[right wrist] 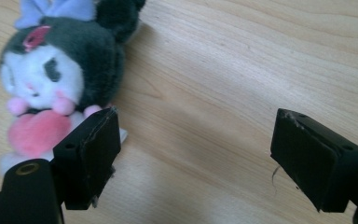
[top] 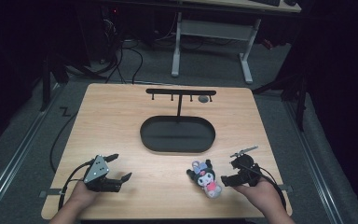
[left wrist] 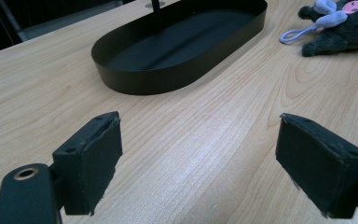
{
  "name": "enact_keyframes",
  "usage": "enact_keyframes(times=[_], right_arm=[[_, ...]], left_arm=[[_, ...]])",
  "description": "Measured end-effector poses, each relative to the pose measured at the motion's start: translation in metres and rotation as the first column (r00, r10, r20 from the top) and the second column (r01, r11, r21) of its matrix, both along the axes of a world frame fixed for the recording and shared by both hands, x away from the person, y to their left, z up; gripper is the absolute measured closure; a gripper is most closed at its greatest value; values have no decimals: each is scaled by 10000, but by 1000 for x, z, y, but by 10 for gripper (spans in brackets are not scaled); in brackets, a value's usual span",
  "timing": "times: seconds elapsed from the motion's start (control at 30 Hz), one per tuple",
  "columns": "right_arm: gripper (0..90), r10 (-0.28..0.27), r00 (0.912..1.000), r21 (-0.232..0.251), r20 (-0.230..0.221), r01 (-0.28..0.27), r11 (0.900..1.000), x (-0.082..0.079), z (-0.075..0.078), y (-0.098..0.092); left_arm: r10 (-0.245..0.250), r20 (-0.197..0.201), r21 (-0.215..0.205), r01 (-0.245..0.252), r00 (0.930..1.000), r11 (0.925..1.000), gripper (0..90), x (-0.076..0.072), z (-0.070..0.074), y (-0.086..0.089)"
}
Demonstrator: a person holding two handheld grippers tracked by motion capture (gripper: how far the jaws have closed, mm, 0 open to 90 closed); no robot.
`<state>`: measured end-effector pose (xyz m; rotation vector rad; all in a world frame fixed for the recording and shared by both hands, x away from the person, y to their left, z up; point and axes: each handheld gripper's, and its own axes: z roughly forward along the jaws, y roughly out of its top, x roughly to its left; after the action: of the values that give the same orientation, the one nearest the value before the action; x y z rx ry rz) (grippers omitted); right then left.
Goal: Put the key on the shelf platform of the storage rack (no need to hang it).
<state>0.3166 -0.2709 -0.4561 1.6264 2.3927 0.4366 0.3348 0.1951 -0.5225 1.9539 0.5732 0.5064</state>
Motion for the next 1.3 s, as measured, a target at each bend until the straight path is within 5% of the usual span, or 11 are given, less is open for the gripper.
enact_keyframes(times=[0.47,0.8,1.3], right_arm=[[148,674,9977,195,35,-675,9975,-11,12,24],[147,1265,9919,323,-95,-1261,9915,-19,3,45],[141,1452,9890,139,-264,-1449,9894,-29,-19,58]], left_arm=[[-8,-15,-3,8,10000,10000,154,0,0,0],[-19,-8,0,19,10000,10000,154,0,0,0],[-21,-16,-4,21,10000,10000,154,0,0,0]])
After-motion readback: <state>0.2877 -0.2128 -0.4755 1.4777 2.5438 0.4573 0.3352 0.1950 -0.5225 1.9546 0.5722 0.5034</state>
